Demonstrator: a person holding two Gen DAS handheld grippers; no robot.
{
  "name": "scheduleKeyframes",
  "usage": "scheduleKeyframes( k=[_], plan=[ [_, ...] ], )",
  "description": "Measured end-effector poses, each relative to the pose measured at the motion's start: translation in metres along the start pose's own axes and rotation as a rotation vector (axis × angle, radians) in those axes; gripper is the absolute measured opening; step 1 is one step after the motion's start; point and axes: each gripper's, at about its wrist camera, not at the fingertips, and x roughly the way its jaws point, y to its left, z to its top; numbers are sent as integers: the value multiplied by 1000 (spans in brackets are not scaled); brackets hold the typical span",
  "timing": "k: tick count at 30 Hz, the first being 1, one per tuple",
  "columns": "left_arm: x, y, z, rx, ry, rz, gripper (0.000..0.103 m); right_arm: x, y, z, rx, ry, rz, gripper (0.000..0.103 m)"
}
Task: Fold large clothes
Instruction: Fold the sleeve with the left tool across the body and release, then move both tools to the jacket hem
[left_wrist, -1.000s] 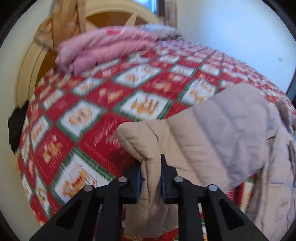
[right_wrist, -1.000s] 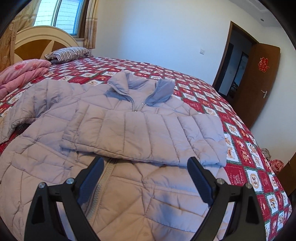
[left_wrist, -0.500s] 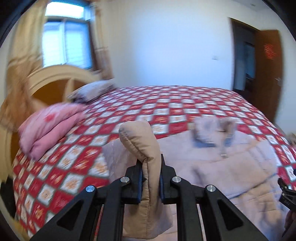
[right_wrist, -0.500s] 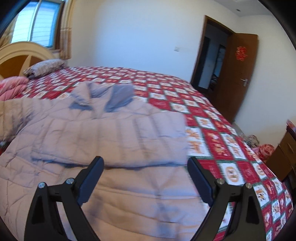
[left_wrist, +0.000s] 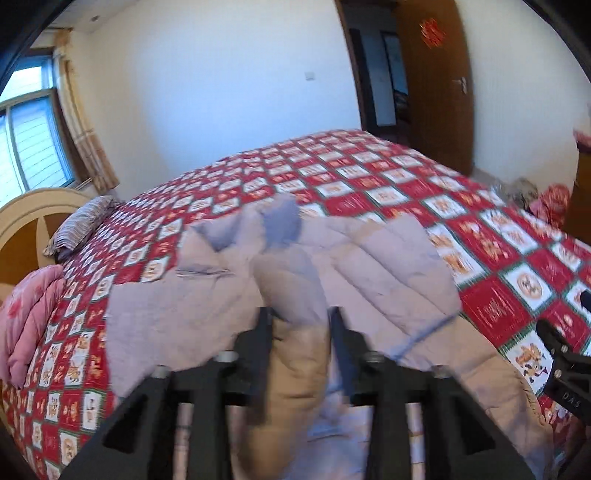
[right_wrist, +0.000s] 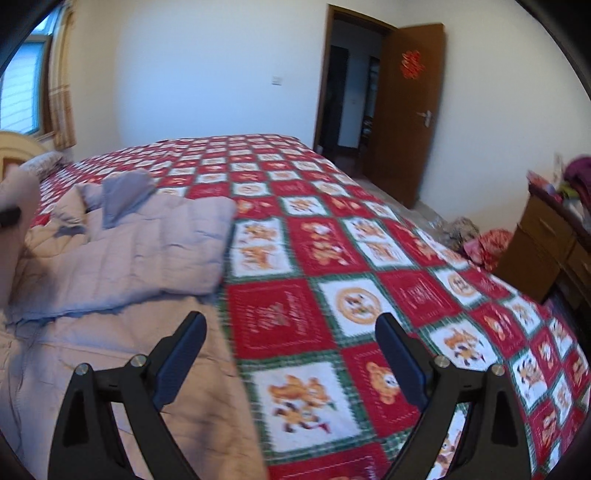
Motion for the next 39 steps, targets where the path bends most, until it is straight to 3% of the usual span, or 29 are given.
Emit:
scheduleKeyframes(
  k=[2, 4, 9, 13, 18, 20, 22, 23, 25, 29, 32, 39],
  plan=[
    [-1, -20, -4, 33, -28, 6, 80, 4, -10, -3, 24, 9, 3, 95],
    [1, -30, -6, 58, -44, 21, 87, 9, -15, -6, 37, 20, 9, 95],
    [12, -9, -9, 53, -36, 81, 88, 14, -14, -11, 50, 44, 37, 95],
    [28, 52, -13, -27, -4, 168, 88, 12, 0, -5, 63, 49, 107, 95],
    [49, 136, -26, -122, 53, 317, 87, 10, 49, 11, 37, 61, 240, 95],
    [59, 165, -30, -156, 75, 368, 88, 10, 72, 15, -3, 60, 267, 91],
    [71, 196, -35, -201, 99, 430, 87, 11, 97, 21, -42, 71, 307, 75],
    [77, 208, -37, -221, 113, 445, 87, 12, 112, 25, -65, 83, 330, 72],
    [92, 235, -41, -266, 140, 452, 87, 13, 139, 30, -92, 88, 370, 62],
    [128, 262, -55, -308, 219, 446, 87, 29, 180, 33, -131, 131, 424, 60],
    [152, 259, -75, -303, 277, 425, 88, 52, 199, 30, -149, 167, 395, 56],
    [164, 255, -97, -349, 249, 400, 92, 74, 210, 12, -176, 178, 347, 56]
  ],
)
